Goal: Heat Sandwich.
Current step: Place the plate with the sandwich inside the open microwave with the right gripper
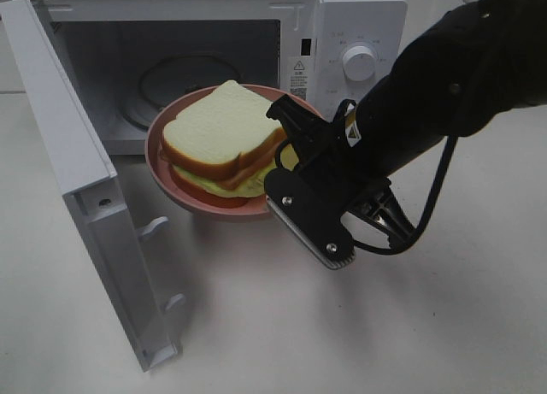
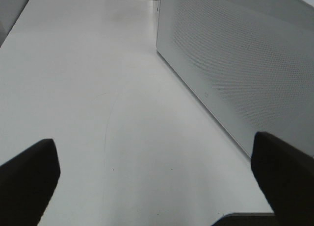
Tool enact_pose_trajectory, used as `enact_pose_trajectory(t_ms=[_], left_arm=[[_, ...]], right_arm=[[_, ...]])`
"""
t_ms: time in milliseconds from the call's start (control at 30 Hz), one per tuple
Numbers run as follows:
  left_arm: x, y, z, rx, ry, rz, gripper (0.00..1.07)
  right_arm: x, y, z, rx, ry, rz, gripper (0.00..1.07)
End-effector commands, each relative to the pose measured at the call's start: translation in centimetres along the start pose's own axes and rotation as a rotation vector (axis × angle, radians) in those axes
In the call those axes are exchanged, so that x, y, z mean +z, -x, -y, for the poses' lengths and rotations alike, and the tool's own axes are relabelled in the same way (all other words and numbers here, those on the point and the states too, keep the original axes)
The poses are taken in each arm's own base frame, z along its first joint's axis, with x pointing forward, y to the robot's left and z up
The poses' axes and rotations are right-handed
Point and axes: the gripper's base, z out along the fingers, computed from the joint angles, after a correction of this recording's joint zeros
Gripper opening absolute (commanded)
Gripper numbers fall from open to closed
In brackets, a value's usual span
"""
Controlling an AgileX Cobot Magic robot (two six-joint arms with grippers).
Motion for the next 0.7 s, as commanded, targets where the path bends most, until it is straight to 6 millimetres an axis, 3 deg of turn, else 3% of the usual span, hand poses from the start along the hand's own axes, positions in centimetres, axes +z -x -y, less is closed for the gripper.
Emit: enact_pose_trajectory(t_ms=[33, 700], left_arm=[[-0.2, -0.1, 0.0, 0.005, -0.011, 0.022, 1.00], [-0.2, -0.1, 0.0, 0.005, -0.011, 0.022, 1.00]], right_arm=[[0.0, 0.0, 1.6, -0.001, -0.067, 0.006, 0.00], [3.5, -0.2, 6.6, -0.006, -0.077, 0.035, 0.01]])
